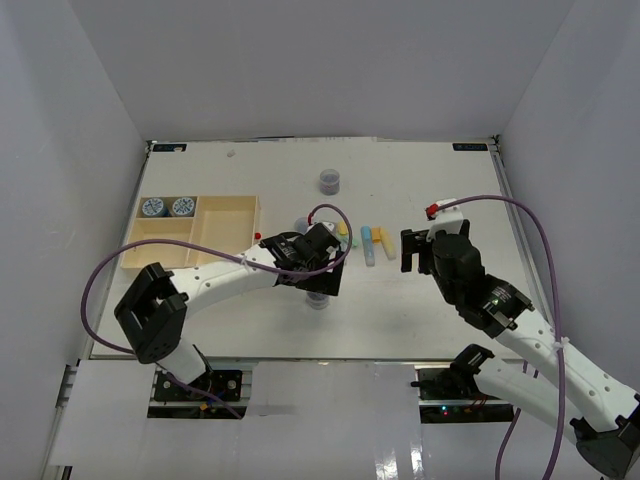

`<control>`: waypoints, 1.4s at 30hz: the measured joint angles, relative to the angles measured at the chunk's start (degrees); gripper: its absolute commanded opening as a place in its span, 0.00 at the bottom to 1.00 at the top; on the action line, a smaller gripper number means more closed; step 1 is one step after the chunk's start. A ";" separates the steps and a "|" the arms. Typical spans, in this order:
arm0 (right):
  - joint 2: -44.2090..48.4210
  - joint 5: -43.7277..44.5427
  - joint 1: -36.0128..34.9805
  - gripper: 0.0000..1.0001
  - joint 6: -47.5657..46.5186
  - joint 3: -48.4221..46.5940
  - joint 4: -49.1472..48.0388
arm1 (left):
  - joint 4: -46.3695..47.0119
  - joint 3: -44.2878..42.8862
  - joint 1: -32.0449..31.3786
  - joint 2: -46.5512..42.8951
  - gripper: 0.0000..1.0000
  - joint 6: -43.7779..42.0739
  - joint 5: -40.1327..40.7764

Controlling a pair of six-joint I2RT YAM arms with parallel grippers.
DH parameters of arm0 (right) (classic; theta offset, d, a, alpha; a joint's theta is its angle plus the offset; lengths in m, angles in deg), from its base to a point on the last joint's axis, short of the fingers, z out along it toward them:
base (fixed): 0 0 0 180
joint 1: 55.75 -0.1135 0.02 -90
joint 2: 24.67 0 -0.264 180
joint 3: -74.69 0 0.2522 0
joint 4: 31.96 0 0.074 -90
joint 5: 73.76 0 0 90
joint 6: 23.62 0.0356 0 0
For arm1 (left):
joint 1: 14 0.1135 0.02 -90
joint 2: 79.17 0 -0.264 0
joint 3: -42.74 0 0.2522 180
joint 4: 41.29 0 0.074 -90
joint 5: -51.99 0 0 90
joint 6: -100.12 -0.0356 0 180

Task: Sort the stationery into containers
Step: Pick up the stationery from the center of the board, then place the stationery in the storage box.

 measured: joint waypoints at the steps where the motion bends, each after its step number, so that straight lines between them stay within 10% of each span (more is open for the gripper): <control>1: 0.33 0.00 0.02 0.90 0.26 0.02 0.22 | 0.04 -0.02 -0.04 0.31 0.98 0.20 0.17; 13: 0.81 -1.11 0.02 0.90 0.39 0.81 1.73 | -0.02 -1.22 -0.57 6.95 0.86 0.87 1.40; 21: 0.83 -2.25 0.02 0.90 0.31 1.18 2.12 | -0.72 -2.34 -0.79 7.58 0.39 1.55 2.14; 31: 0.83 -6.60 0.02 0.90 0.26 1.18 2.12 | -8.92 -9.75 1.60 6.78 0.35 1.73 5.29; 42: 5.18 -12.63 0.02 0.90 0.33 1.86 1.73 | -13.73 -12.52 40.09 -8.35 0.40 -4.13 6.73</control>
